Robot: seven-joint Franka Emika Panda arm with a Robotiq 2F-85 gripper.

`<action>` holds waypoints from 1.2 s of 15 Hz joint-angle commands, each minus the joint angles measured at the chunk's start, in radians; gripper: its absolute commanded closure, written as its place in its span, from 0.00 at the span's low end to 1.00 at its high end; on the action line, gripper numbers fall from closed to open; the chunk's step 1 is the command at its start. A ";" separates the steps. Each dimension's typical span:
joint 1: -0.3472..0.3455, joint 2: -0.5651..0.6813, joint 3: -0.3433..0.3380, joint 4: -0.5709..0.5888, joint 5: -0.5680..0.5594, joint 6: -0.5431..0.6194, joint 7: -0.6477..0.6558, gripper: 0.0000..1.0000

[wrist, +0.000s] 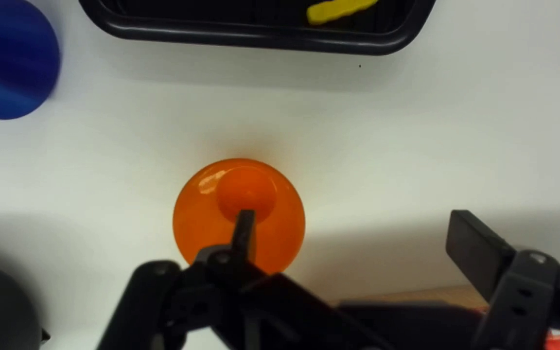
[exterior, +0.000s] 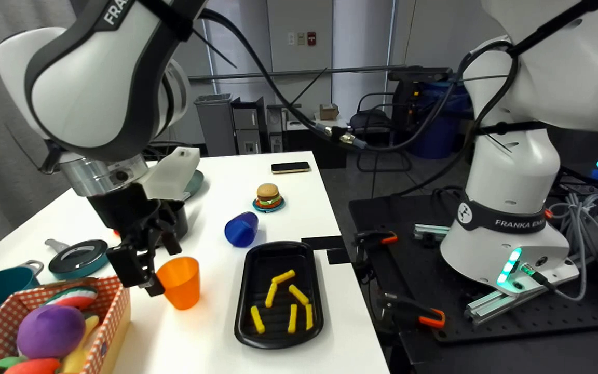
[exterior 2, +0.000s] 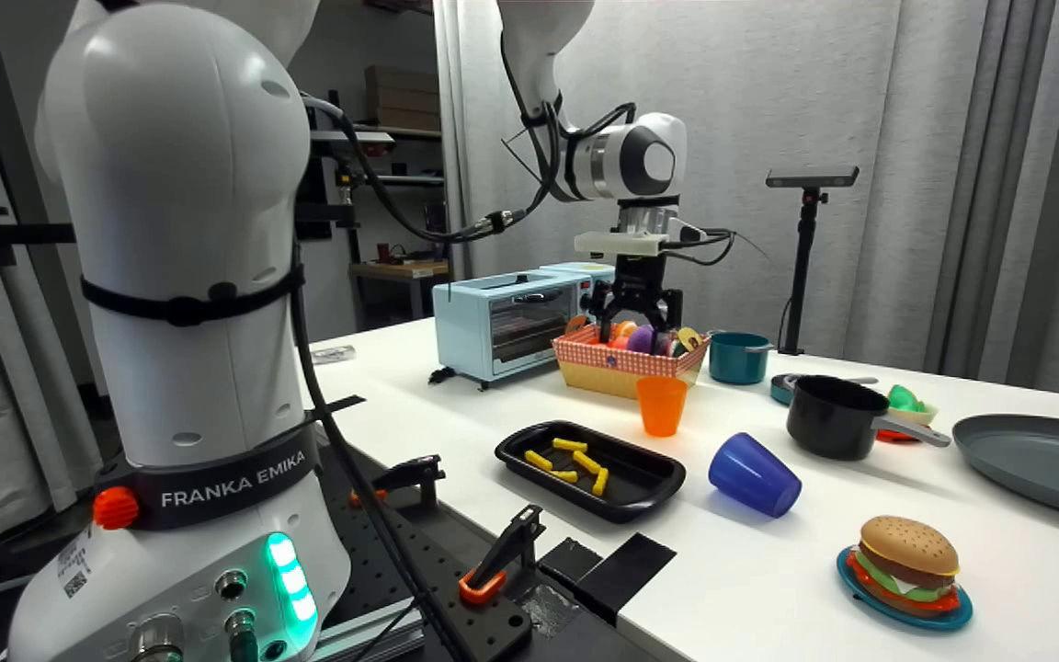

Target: Pour the fries out of the orange cup onto the oven tray

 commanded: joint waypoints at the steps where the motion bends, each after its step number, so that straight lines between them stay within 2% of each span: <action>1: 0.000 -0.133 0.014 -0.150 0.009 0.053 0.018 0.00; 18: 0.017 -0.530 0.046 -0.536 0.038 0.105 0.027 0.00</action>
